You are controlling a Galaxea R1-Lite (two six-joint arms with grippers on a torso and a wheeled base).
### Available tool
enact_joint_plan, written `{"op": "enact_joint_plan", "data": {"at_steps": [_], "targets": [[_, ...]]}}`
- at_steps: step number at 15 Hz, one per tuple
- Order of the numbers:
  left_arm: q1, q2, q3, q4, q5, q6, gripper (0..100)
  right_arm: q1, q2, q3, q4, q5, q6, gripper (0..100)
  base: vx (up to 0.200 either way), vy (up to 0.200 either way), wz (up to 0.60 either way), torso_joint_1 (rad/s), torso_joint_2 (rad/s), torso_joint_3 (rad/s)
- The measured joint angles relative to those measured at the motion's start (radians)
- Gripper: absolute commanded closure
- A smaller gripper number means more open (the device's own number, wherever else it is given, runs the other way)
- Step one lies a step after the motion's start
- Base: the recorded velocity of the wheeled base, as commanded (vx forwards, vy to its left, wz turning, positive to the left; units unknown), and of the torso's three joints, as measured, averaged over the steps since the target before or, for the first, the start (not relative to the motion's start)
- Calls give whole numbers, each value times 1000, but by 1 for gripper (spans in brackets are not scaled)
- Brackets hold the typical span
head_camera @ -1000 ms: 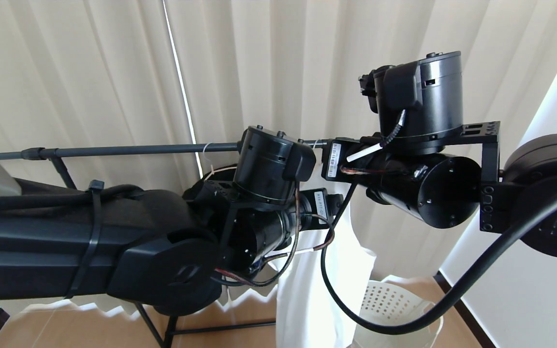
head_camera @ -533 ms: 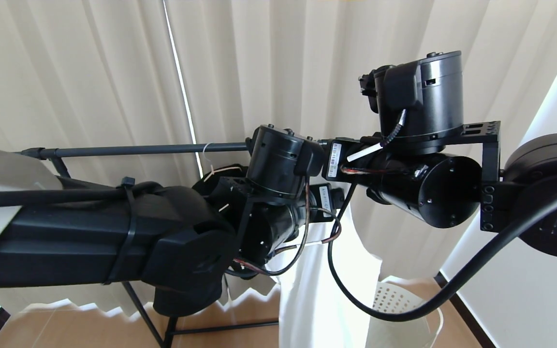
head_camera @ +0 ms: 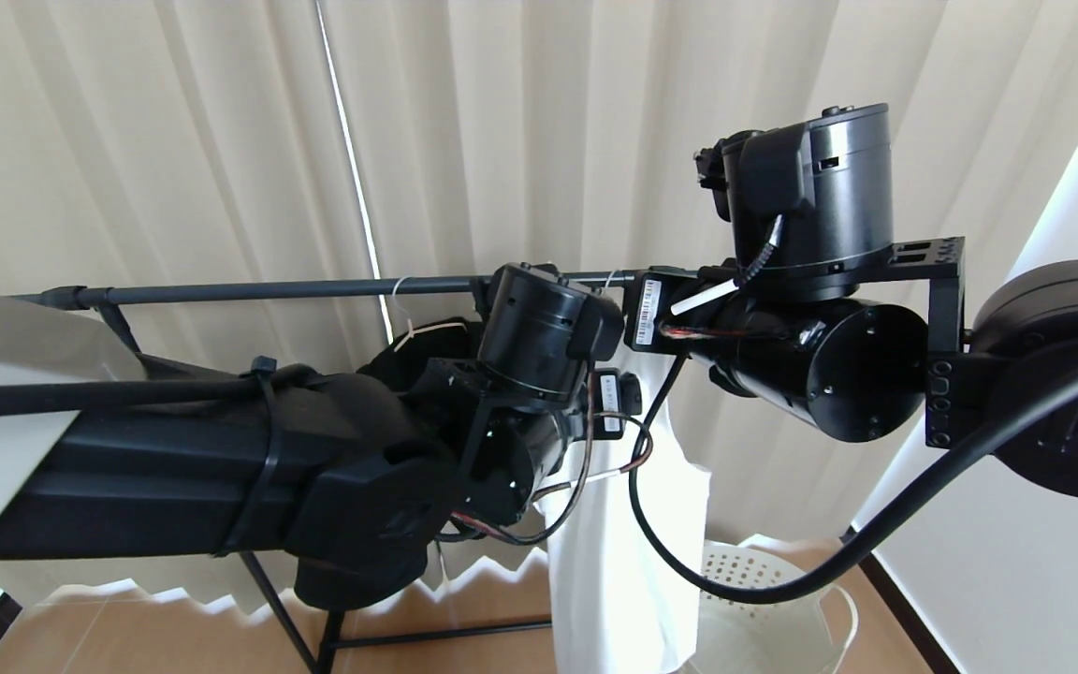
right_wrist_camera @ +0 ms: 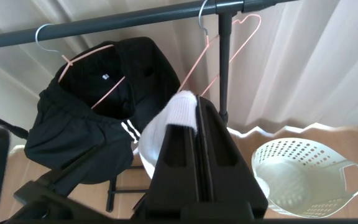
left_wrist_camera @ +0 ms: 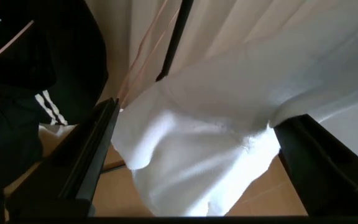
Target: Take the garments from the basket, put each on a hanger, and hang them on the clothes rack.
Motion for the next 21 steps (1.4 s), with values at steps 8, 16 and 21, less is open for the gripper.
{"op": "enact_joint_plan", "data": {"at_steps": [8,16,21], "targets": [[9,-51,73,-29,35,70,0,-1,-6,2,-1,-1,1,100,0,0,0,0,0,0],[-20,-16,71,-84,34,121,0,-1,-10,8,0,0,1,100,0,0,0,0,0,0],[-1,5,79,-125,46,141,0,-1,-10,8,0,0,1,100,0,0,0,0,0,0]]}}
